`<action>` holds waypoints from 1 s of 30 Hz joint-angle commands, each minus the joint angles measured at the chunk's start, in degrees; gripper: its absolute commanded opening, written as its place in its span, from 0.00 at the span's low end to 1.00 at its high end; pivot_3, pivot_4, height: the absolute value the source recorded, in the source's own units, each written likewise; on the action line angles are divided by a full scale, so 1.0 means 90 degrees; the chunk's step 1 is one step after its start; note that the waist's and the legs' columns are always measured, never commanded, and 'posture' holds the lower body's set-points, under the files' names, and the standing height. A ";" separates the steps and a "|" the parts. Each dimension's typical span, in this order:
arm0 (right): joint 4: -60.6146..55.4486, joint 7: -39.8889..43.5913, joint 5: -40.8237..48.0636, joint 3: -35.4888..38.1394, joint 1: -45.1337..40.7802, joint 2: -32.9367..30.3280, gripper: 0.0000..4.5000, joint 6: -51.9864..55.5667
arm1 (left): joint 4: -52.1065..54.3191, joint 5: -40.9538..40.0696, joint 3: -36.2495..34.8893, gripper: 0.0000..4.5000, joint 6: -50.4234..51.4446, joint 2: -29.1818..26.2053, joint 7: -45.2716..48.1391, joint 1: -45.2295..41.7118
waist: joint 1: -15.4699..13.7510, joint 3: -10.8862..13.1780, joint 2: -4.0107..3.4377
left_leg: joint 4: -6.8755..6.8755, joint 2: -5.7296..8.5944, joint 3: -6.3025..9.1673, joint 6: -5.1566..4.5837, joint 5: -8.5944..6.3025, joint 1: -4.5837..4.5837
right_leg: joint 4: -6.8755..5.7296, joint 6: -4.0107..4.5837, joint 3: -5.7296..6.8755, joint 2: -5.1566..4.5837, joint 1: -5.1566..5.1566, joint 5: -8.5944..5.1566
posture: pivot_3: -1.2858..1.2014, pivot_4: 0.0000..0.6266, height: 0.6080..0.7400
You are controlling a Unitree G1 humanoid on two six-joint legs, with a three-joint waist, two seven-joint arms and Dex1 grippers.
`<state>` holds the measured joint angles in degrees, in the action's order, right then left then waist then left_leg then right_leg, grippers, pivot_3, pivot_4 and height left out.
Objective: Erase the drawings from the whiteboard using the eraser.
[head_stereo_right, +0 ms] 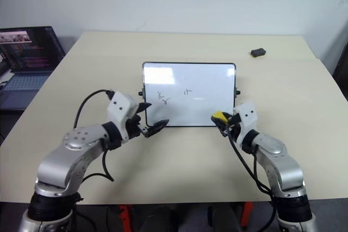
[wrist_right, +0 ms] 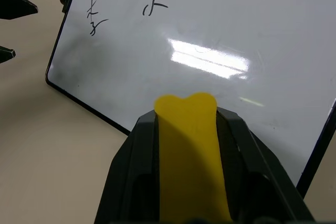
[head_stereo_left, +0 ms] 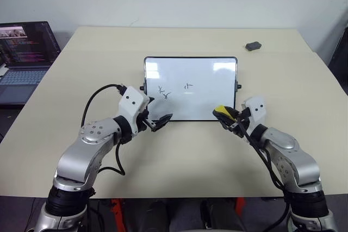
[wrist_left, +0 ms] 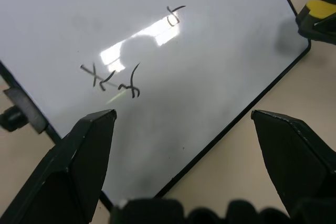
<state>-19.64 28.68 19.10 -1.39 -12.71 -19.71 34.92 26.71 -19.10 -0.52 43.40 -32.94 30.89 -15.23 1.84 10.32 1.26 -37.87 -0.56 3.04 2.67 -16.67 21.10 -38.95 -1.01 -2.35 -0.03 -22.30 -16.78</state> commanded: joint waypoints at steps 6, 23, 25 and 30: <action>0.0238 0.0318 -0.0005 -0.0240 -0.0378 -0.0037 0.25 -0.0398 | 0.0447 -0.0035 -0.0305 1.00 -0.0100 -0.0009 -0.0195 0.0111 | -0.0004 0.0001 0.0002 | 0.0001 0.0000 0.0001 0.0000 0.0000 0.0001 | 0.0000 0.0000 0.0001 -0.0001 0.0000 0.0000 | 0.52 0.24 1.00; 0.1942 0.0003 -0.0555 -0.0580 -0.1964 0.1054 0.25 -0.1589 | -0.0029 -0.0038 -0.0524 1.00 -0.0532 -0.0118 0.0054 0.0008 | 0.0001 0.0004 0.0004 | -0.0001 0.0001 -0.0001 0.0001 0.0000 -0.0002 | -0.0003 0.0002 0.0002 -0.0002 -0.0001 0.0001 | 0.52 0.24 1.00; 0.2587 -0.0250 -0.0867 -0.0624 -0.2441 0.1280 0.25 -0.2058 | -0.0140 -0.0037 -0.0498 1.00 -0.0602 -0.0198 0.0180 -0.0087 | 0.0002 0.0004 0.0004 | 0.0000 0.0000 -0.0001 0.0002 0.0000 -0.0001 | 0.0000 0.0002 0.0001 -0.0002 -0.0001 0.0001 | 0.52 0.24 1.00; 0.4272 -0.0843 -0.1516 -0.0607 -0.3279 0.1660 0.25 -0.3228 | -0.0290 -0.0044 -0.0443 1.00 -0.0667 -0.0332 0.0403 -0.0265 | 0.0006 0.0006 0.0006 | 0.0001 -0.0001 -0.0003 0.0003 0.0000 0.0000 | -0.0001 0.0003 0.0002 -0.0003 -0.0005 0.0002 | 0.52 0.24 1.00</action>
<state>16.07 22.66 6.98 -7.03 -40.85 -5.42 9.82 23.63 -19.19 -4.01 38.65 -35.12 33.74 -16.70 1.89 10.37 1.32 -37.84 -0.57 3.01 2.70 -16.67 21.11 -38.95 -0.97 -2.33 -0.05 -22.35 -16.77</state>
